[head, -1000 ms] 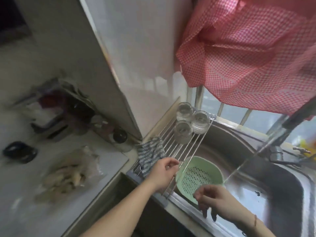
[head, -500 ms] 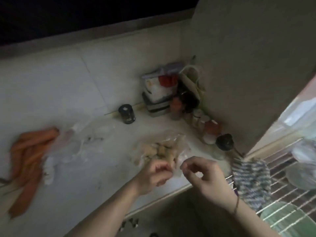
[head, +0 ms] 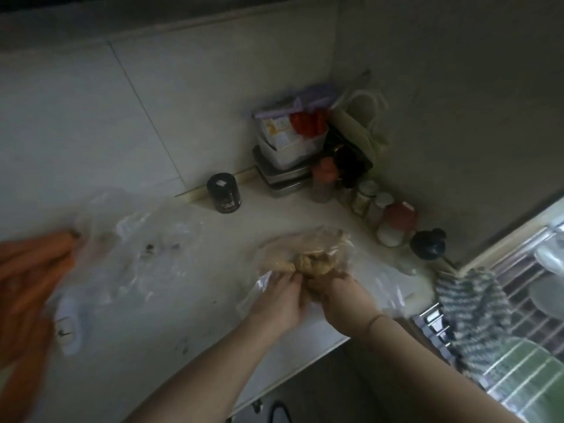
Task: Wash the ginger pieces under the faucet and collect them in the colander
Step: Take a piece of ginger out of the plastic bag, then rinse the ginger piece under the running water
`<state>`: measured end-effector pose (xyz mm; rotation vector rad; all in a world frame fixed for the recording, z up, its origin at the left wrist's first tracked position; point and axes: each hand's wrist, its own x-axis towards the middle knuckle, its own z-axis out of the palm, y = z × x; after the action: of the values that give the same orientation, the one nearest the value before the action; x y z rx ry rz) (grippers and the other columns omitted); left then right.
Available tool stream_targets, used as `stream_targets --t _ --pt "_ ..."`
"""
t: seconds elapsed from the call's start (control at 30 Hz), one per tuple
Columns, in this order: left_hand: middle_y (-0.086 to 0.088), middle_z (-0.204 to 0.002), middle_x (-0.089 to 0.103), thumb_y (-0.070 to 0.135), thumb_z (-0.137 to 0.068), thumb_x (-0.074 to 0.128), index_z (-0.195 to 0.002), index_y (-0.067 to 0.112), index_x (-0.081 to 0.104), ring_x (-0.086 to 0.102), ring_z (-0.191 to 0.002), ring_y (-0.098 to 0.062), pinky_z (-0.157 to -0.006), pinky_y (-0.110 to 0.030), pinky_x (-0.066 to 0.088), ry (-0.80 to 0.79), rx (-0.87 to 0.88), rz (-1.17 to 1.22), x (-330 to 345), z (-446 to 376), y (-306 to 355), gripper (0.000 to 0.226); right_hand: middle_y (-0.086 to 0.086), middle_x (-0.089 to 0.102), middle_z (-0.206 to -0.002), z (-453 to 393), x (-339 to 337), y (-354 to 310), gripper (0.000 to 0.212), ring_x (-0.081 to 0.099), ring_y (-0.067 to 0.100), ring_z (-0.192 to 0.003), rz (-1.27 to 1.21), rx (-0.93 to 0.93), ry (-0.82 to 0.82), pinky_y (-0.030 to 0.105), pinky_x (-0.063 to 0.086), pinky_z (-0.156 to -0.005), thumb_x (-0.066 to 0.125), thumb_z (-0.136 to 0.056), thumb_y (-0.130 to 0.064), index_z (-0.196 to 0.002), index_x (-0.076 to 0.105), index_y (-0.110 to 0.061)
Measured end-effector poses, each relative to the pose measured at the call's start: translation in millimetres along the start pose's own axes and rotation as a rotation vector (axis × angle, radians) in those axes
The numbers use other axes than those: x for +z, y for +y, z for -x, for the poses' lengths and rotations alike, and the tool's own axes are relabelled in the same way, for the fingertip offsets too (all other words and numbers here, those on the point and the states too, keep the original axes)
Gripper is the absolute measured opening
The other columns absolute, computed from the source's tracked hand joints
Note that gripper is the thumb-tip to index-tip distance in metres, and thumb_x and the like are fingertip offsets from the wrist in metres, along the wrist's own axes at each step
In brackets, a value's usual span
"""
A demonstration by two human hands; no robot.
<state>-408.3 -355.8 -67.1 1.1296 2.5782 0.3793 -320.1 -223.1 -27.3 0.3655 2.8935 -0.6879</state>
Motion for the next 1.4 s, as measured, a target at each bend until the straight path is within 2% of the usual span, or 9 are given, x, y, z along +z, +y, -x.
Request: stream_targets --t 0.17,0.3,0.43,0.5,0.63,0.83,0.93,1.13,1.4 --pt "-0.004 -0.132 0.055 0.021 -0.089 0.053 -0.123 0.017 0.057 0.04 -0.128 -0.026 -0.107 -0.029 0.026 -0.012 0.061 -0.125 -1 1 -2 0.035 -0.006 0.061 -0.116 10 -2 -3 0.039 0.057 0.021 -0.105 -0.058 -0.013 0.023 0.034 0.052 -0.087 0.043 -0.09 -0.02 -0.121 0.059 -0.038" --pt "-0.003 -0.121 0.065 0.027 -0.077 0.064 -0.121 0.019 0.064 0.054 -0.118 -0.024 -0.1 -0.03 0.043 0.157 0.005 0.042 -15 10 -5 0.044 -0.004 0.062 -0.114 18 -2 -5 0.036 0.058 0.019 -0.105 -0.131 0.016 0.066 0.027 0.048 -0.088 0.046 -0.091 -0.018 -0.119 0.063 -0.033" --pt "0.002 -0.106 0.073 0.028 -0.077 0.073 -0.125 0.021 0.063 0.068 -0.1 -0.011 -0.087 -0.026 0.055 0.36 -0.004 0.389 -47 37 1 0.05 -0.004 0.064 -0.112 22 -11 -10 0.027 0.06 0.017 -0.101 -0.371 0.139 0.294 0.018 0.041 -0.081 0.054 -0.092 -0.018 -0.118 0.064 -0.021" --pt "0.007 -0.104 0.073 0.014 -0.082 0.075 -0.126 0.029 0.057 0.069 -0.096 -0.001 -0.086 -0.02 0.055 0.329 -0.054 0.774 -66 50 14 0.049 -0.006 0.061 -0.113 26 -16 -13 0.03 0.059 0.014 -0.101 -0.504 0.189 0.255 0.019 0.041 -0.083 0.051 -0.096 -0.027 -0.125 0.058 -0.022" --pt "-0.014 -0.116 0.071 0.013 -0.077 0.071 -0.133 0.026 0.048 0.068 -0.109 -0.024 -0.084 -0.033 0.057 0.164 -0.03 1.434 -88 51 32 0.062 -0.009 0.068 -0.089 39 -35 -15 0.02 0.064 0.005 -0.083 -0.805 0.11 0.121 0.024 0.049 -0.077 0.045 -0.098 -0.039 -0.1 0.064 -0.034" --pt "-0.017 -0.128 0.064 0.009 -0.087 0.05 -0.14 0.016 0.044 0.066 -0.111 -0.036 -0.085 -0.038 0.058 -0.016 0.028 1.718 -88 38 99 0.054 -0.001 0.066 -0.072 103 -79 20 0.022 0.057 0.01 -0.058 -0.936 0.038 0.2 0.024 0.045 -0.053 0.064 -0.088 -0.035 -0.093 0.064 -0.014" --pt "-0.018 -0.127 0.065 0.008 -0.092 0.051 -0.136 0.013 0.049 0.068 -0.109 -0.032 -0.085 -0.038 0.058 -0.145 0.01 1.766 -57 31 167 0.044 0.001 0.07 -0.077 150 -86 51 0.027 0.058 0.019 -0.06 -1.05 0.19 0.233 0.031 0.048 -0.052 0.065 -0.089 -0.031 -0.099 0.055 -0.008" --pt "-0.012 -0.122 0.068 -0.007 -0.094 0.052 -0.131 0.024 0.051 0.067 -0.105 -0.025 -0.084 -0.035 0.057 -0.386 0.108 1.459 29 27 310 0.048 -0.014 0.061 -0.064 261 -75 141 0.019 0.053 -0.004 -0.053 -0.959 0.543 0.444 0.019 0.04 -0.056 0.064 -0.087 -0.04 -0.097 0.062 -0.024" --pt "-0.004 -0.088 0.068 0.013 -0.073 0.07 -0.112 0.021 0.062 0.065 -0.071 -0.021 -0.067 -0.037 0.057 -0.566 0.121 1.296 125 34 471 0.041 -0.006 0.059 -0.057 384 -77 234 0.03 0.045 0.001 -0.042 -1.166 0.858 0.663 0.012 0.033 -0.04 0.059 -0.084 -0.039 -0.084 0.063 -0.009"
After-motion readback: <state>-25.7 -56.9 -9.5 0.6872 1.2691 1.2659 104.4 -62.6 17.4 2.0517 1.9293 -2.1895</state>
